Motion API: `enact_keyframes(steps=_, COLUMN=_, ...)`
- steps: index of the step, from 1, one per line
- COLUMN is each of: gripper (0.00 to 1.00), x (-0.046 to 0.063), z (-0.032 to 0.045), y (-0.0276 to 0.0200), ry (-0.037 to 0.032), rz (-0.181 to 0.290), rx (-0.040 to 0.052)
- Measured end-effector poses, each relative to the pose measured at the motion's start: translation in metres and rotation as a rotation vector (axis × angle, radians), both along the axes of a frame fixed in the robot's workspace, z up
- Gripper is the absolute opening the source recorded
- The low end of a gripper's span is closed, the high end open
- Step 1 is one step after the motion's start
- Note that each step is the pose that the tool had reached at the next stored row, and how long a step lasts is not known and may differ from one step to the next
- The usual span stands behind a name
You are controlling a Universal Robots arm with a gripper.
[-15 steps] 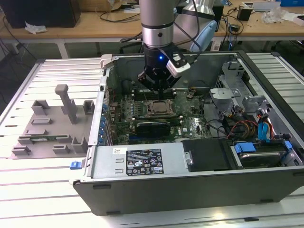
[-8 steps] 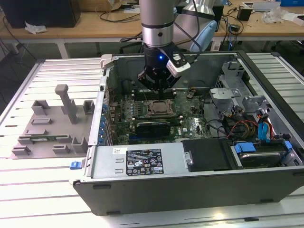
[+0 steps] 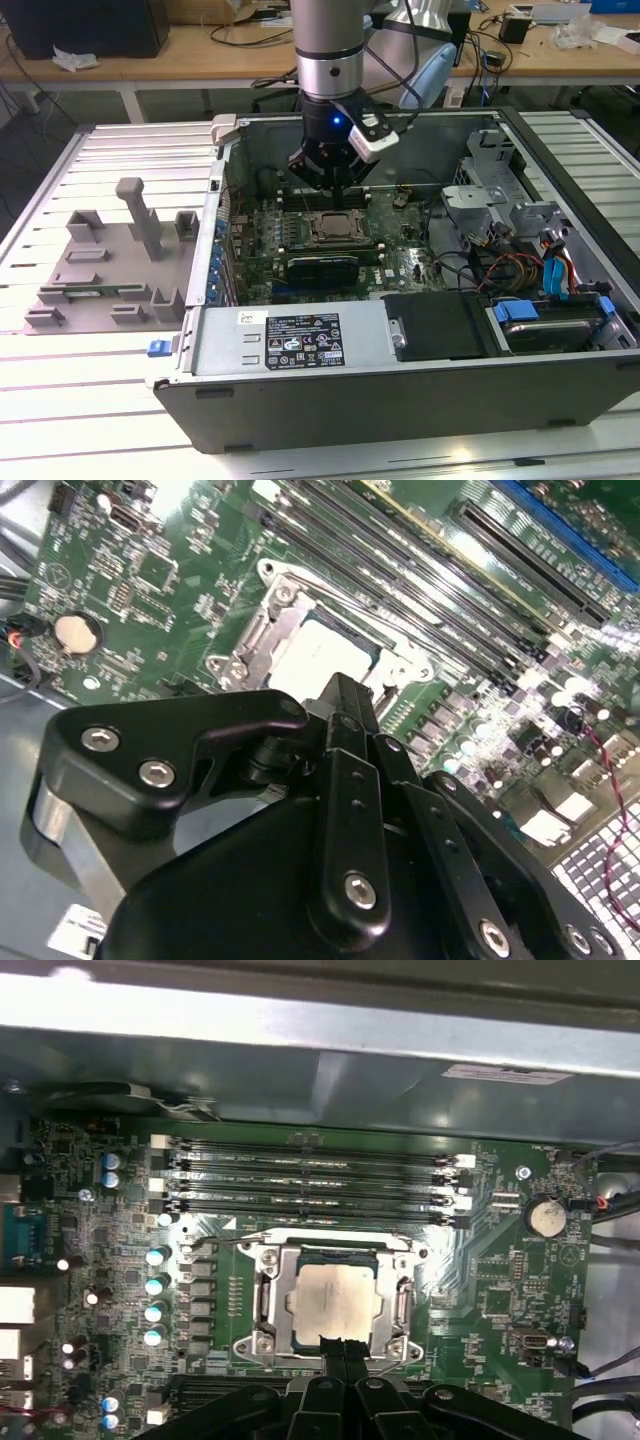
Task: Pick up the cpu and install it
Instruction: 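Install the first cpu locking lever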
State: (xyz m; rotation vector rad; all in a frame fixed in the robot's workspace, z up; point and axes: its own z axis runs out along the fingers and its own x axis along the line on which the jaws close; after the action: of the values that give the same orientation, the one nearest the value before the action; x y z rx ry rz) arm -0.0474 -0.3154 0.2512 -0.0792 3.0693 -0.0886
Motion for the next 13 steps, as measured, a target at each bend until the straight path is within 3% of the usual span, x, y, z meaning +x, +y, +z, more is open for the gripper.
enact_keyframes(steps=13, gripper=0.11, x=-0.041, z=0.0000, y=0.0000, ry=-0.0001, rz=0.000, rx=0.0000)
